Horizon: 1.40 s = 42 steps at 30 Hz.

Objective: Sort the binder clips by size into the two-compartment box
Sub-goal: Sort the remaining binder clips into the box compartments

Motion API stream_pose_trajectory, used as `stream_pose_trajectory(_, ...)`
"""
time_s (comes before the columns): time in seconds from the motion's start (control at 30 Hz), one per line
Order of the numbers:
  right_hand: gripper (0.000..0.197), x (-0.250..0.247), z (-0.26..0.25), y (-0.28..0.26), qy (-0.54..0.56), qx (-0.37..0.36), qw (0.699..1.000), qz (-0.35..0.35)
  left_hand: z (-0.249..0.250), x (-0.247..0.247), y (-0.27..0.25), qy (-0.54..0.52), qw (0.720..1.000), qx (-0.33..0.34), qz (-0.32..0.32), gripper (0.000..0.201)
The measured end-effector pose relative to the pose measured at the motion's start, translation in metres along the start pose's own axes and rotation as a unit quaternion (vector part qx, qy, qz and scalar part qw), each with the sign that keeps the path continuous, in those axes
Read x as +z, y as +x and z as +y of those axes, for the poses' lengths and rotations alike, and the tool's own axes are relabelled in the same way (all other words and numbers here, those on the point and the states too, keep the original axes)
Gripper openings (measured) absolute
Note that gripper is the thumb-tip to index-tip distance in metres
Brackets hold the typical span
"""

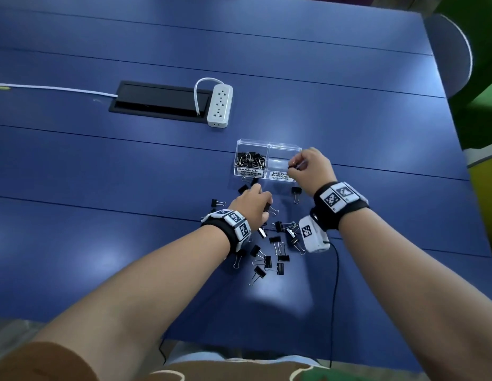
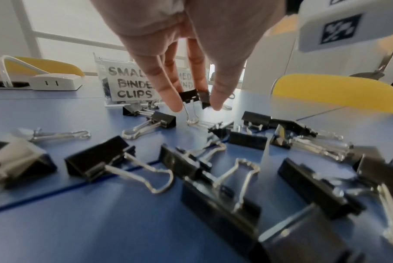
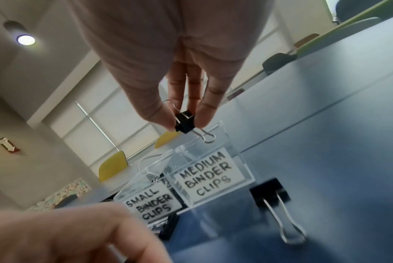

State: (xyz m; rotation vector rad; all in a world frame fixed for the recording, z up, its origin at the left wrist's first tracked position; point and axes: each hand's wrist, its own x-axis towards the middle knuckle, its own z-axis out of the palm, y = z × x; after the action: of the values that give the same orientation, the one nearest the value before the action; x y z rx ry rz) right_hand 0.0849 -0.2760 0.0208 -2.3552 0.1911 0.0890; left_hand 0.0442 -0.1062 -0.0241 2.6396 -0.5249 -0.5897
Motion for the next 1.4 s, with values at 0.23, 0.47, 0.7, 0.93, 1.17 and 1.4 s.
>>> stream_pose_trajectory(0.23,0.014,0.006,-0.002,0.025,-0.020,-0.018,1.000,-0.006,0.004,-0.014,0.006,-0.092,0.996,-0.014,0.009,0.026)
stream_pose_trajectory(0.47,0.013,0.009,0.040,0.001,-0.026,0.101,0.994,0.029,0.011,-0.029,0.016,-0.106,0.994,0.002,0.031,0.024)
stream_pose_trajectory(0.7,0.028,0.035,0.057,-0.025,-0.077,0.112,0.989,-0.061,0.030,-0.059,0.064,-0.097,0.990,-0.011,0.107,0.026)
stream_pose_trajectory(0.93,0.012,0.020,0.058,-0.031,-0.017,0.143,0.989,-0.030,0.024,-0.057,0.057,-0.100,0.991,-0.012,0.093,0.031)
stream_pose_trajectory(1.17,0.008,-0.010,-0.006,0.011,0.065,0.052,0.995,0.059,-0.015,-0.026,-0.003,-0.074,0.994,-0.079,0.010,0.007)
stream_pose_trajectory(1.4,0.010,0.011,-0.008,-0.004,-0.020,0.002,1.000,0.009,-0.049,-0.020,-0.046,-0.090,0.989,-0.115,0.017,0.017)
